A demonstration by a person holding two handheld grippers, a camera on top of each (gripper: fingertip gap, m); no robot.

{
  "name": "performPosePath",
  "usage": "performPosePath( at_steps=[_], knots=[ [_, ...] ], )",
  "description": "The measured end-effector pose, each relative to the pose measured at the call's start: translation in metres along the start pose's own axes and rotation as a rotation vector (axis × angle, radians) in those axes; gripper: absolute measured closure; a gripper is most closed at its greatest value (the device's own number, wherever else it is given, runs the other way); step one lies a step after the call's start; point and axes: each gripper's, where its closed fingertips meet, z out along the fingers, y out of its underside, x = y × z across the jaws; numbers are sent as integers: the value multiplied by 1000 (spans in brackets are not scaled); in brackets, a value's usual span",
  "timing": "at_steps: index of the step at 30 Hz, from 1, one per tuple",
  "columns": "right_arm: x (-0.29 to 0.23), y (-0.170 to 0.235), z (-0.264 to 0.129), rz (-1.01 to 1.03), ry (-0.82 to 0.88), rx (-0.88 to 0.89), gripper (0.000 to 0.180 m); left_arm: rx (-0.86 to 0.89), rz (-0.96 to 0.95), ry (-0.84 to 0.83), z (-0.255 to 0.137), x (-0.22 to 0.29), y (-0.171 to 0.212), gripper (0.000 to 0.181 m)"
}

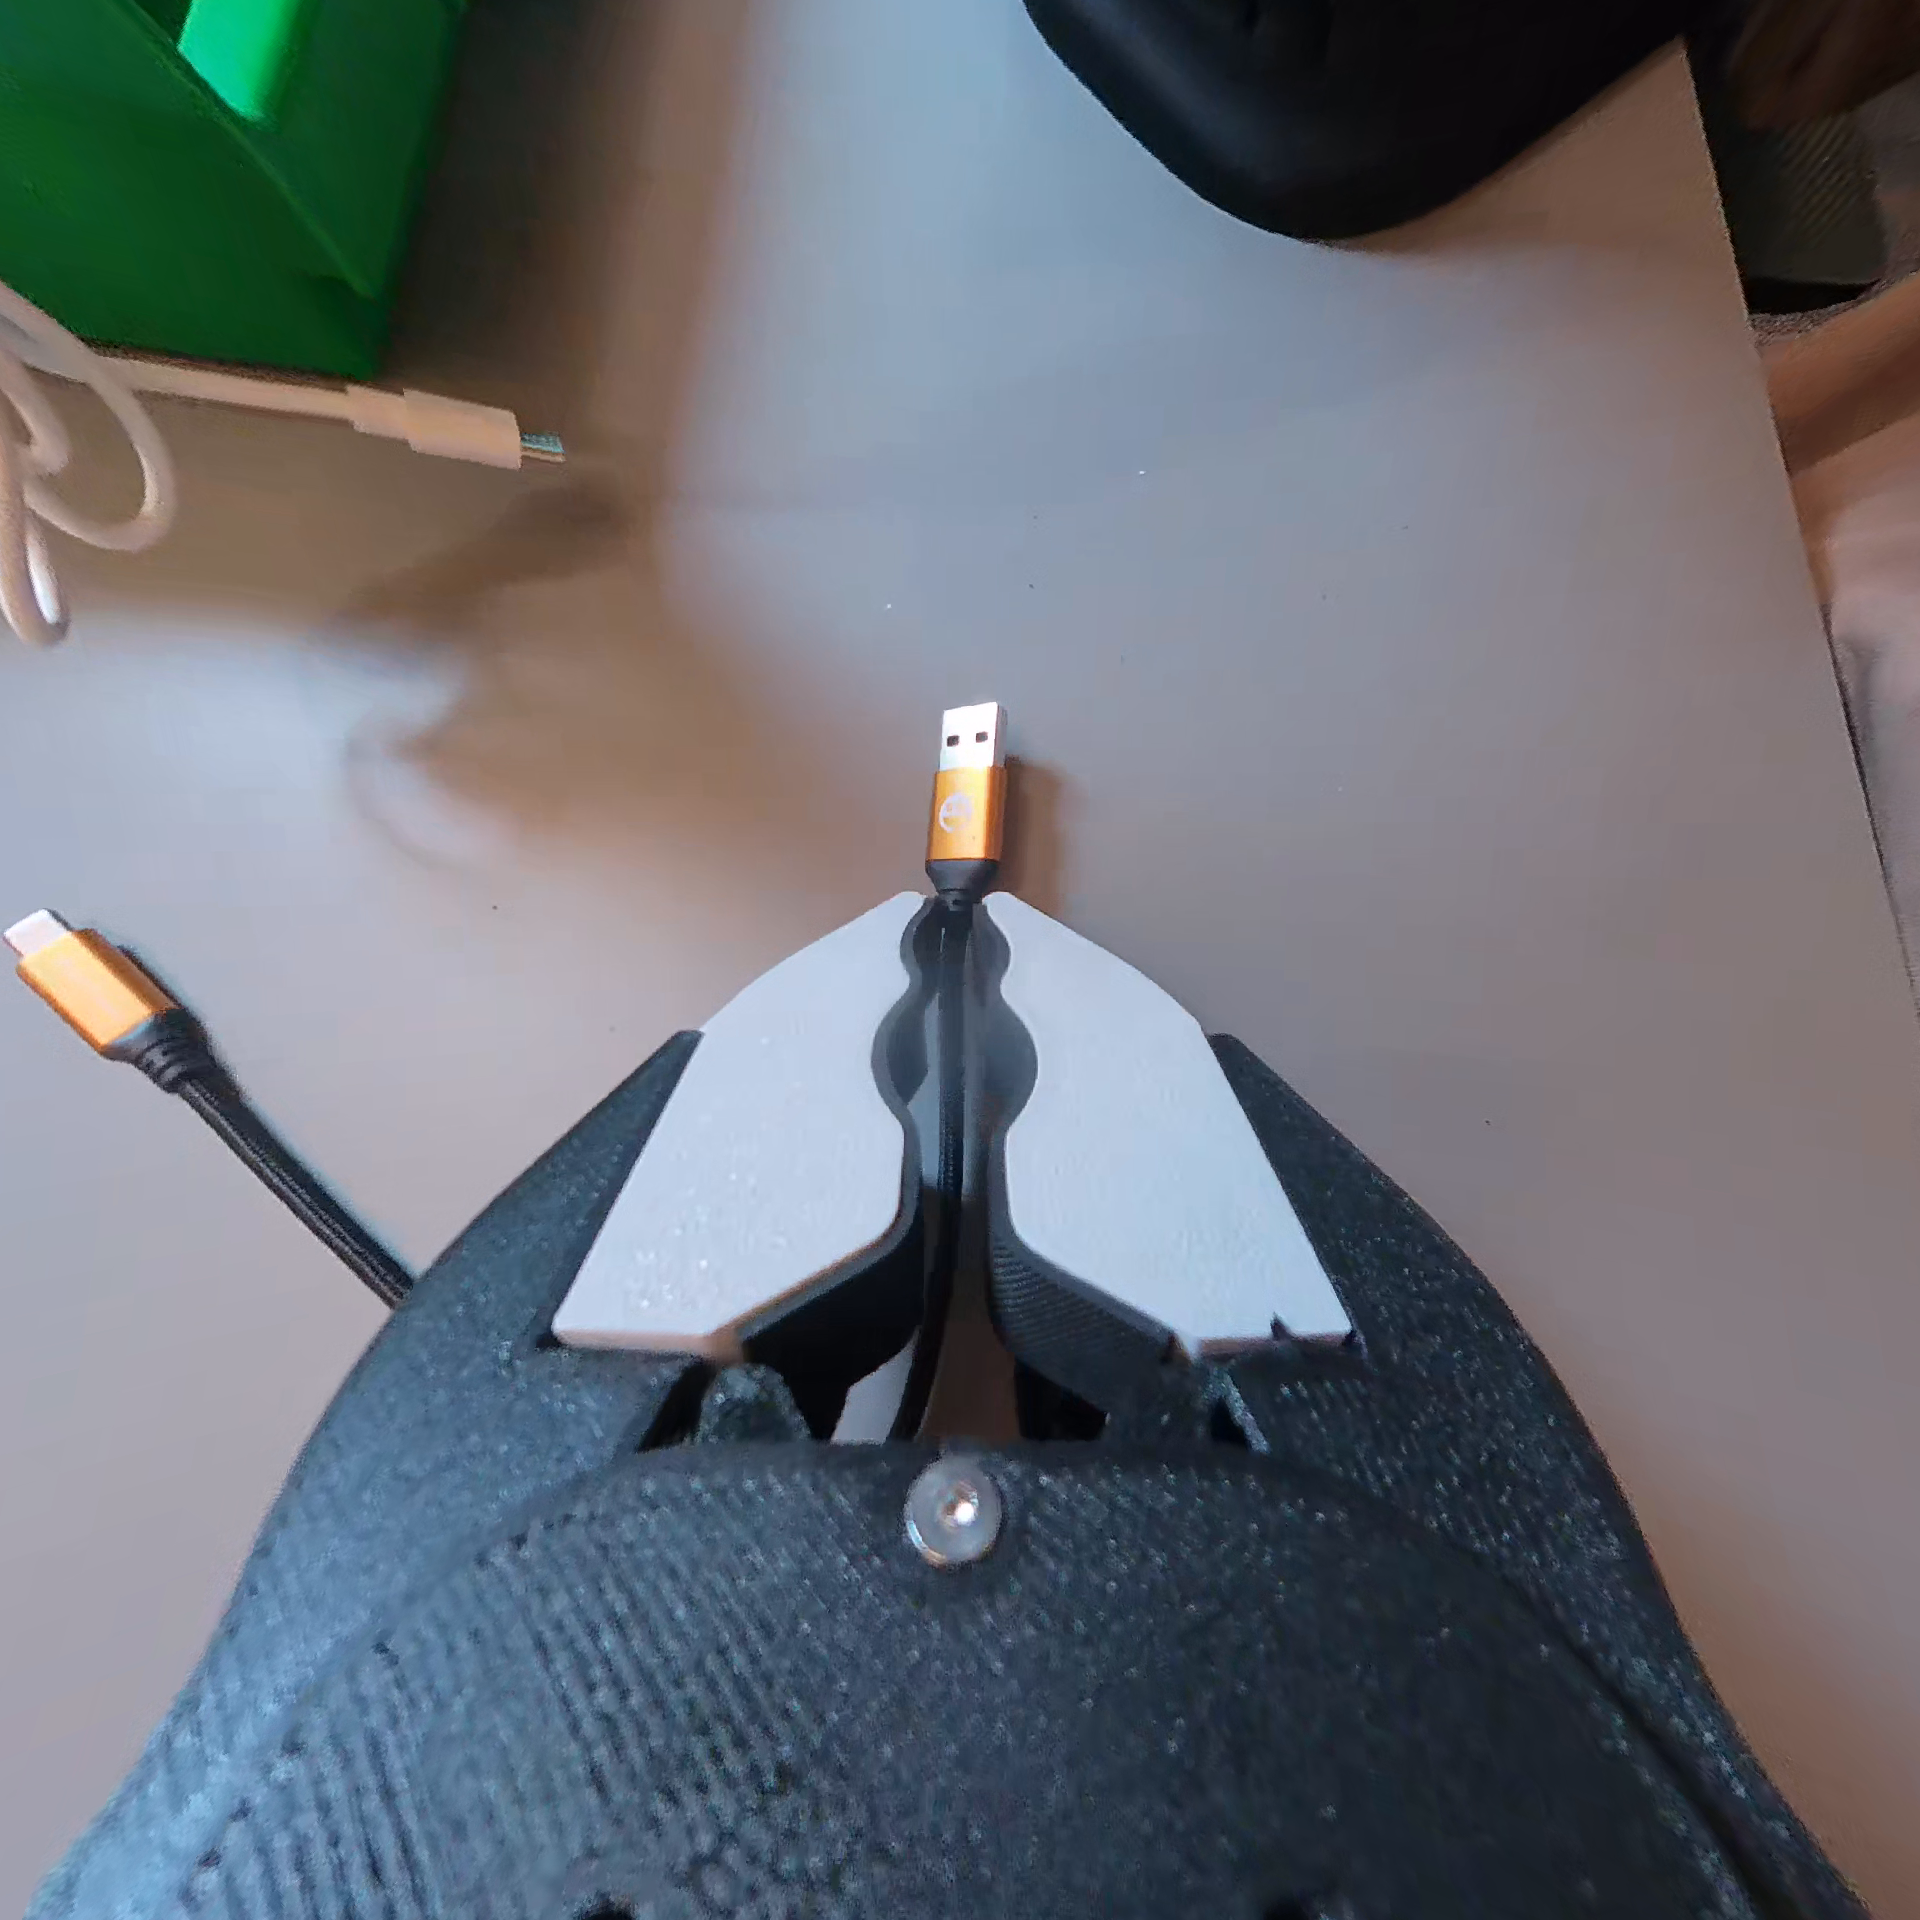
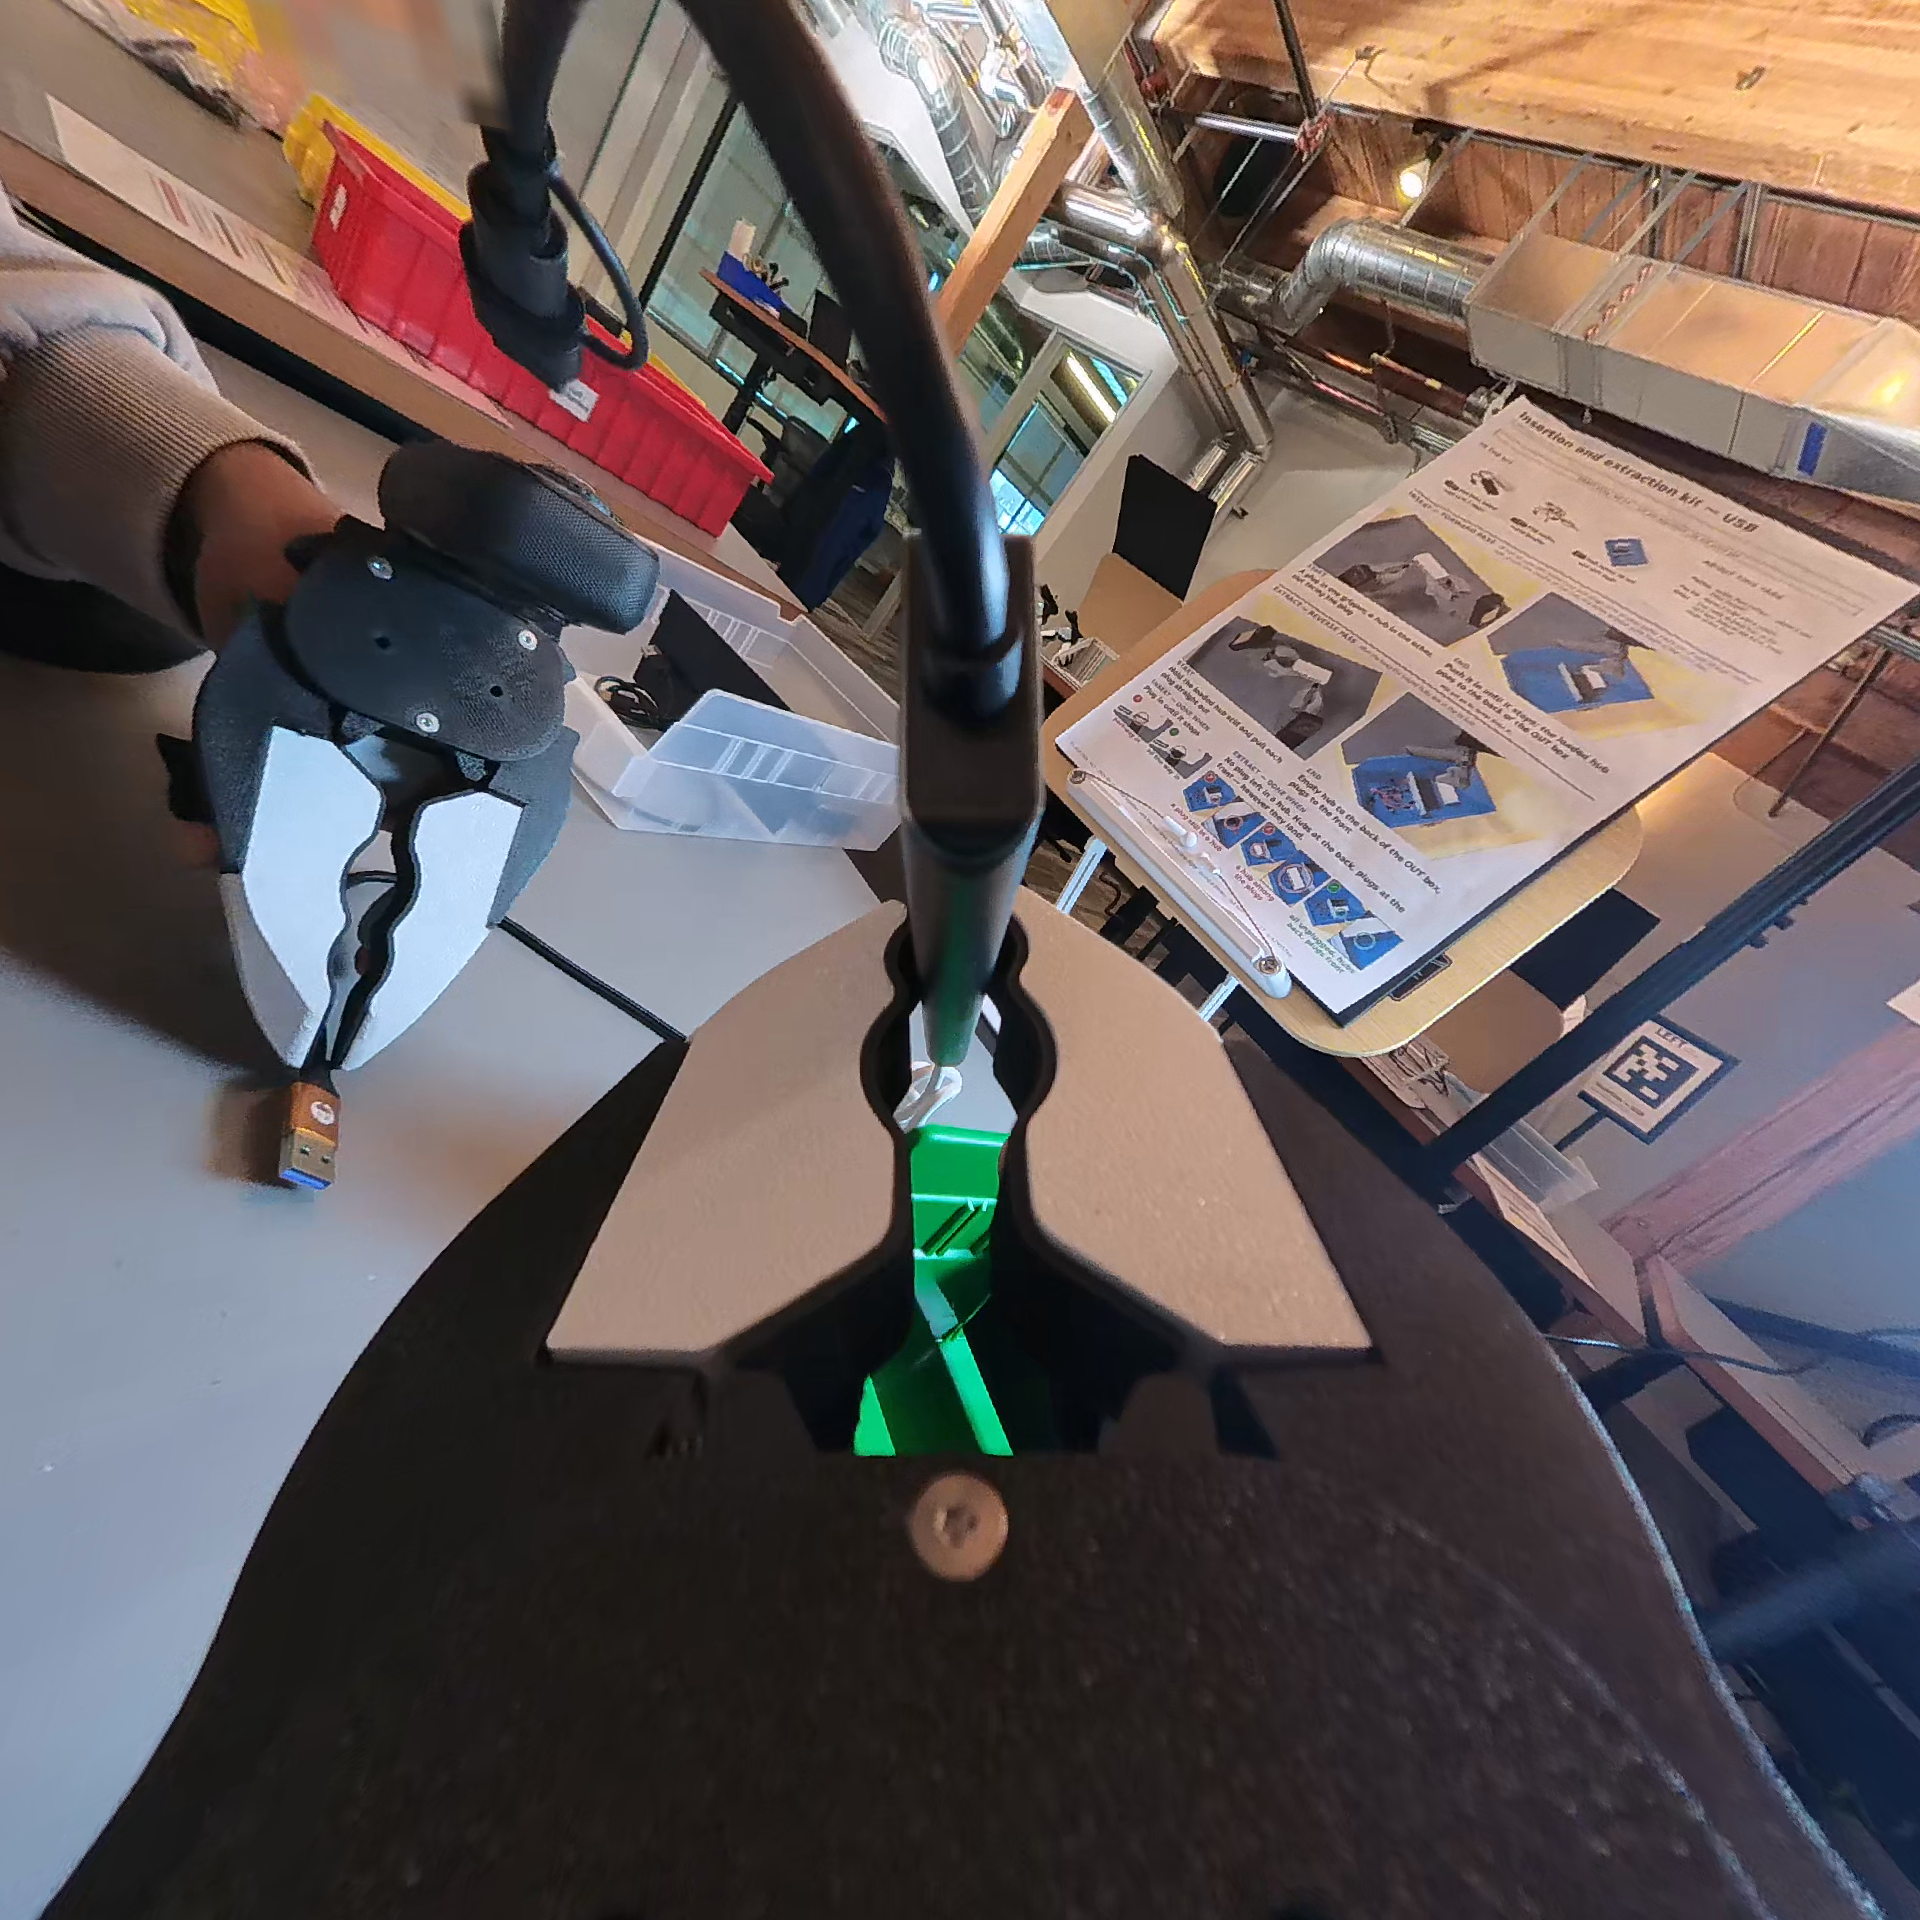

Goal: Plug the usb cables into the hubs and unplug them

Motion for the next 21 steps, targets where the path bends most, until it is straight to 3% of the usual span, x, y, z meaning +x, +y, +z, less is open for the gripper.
performPosePath(
  at_steps=[4, 9, 16, 21],
  knots=[
    [-1, -2, -1, -3, -10, 10, 168, 0, 17, -9, -2, 1, 2, 174],
    [-7, -1, 1, -5, -36, 6, 168, -46, 41, 31, 6, 6, 2, 153],
    [-21, 0, 3, -5, -119, 14, 168, -82, 94, -43, 9, -7, 0, 165],
    [-33, 2, 6, -53, -161, 0, 168, 22, 35, -121, -28, -25, -20, 166]
  ],
)
